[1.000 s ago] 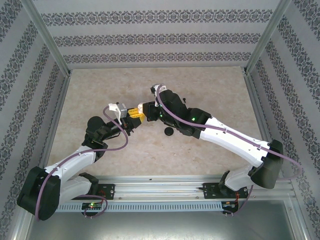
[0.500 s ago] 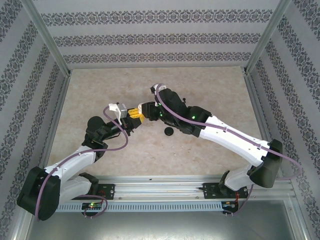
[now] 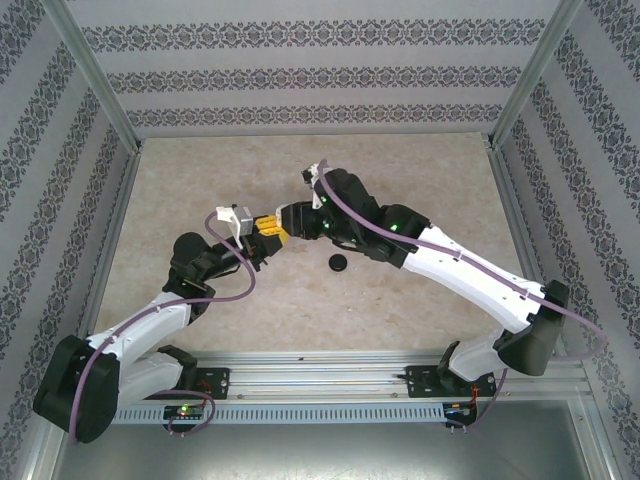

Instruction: Insert wireless bluetooth earbuds into charging case

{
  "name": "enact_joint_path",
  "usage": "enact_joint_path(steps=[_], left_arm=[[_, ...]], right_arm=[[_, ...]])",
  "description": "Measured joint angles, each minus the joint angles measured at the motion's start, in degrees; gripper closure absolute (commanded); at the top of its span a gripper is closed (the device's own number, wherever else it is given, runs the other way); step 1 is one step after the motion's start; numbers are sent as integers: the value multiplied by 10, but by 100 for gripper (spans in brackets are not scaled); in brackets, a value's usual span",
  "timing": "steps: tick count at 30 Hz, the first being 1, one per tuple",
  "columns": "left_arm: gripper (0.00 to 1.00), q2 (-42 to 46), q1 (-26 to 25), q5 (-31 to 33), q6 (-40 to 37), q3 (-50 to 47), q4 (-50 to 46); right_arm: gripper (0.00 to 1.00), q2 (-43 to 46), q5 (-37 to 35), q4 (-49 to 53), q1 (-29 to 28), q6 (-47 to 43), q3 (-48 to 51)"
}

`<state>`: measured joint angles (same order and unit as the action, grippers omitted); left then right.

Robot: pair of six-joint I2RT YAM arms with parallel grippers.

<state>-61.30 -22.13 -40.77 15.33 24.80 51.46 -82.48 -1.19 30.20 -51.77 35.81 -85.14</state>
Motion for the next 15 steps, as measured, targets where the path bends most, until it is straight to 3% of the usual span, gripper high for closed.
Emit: enact_joint_path(steps=[8,15], left_arm=[[100,22,0,-37,3,13,-31],[100,30,0,-91,23,30,-57]], right_arm=[[57,52,108,-4,127,19,36],[57,34,233,-27,175,40,36]])
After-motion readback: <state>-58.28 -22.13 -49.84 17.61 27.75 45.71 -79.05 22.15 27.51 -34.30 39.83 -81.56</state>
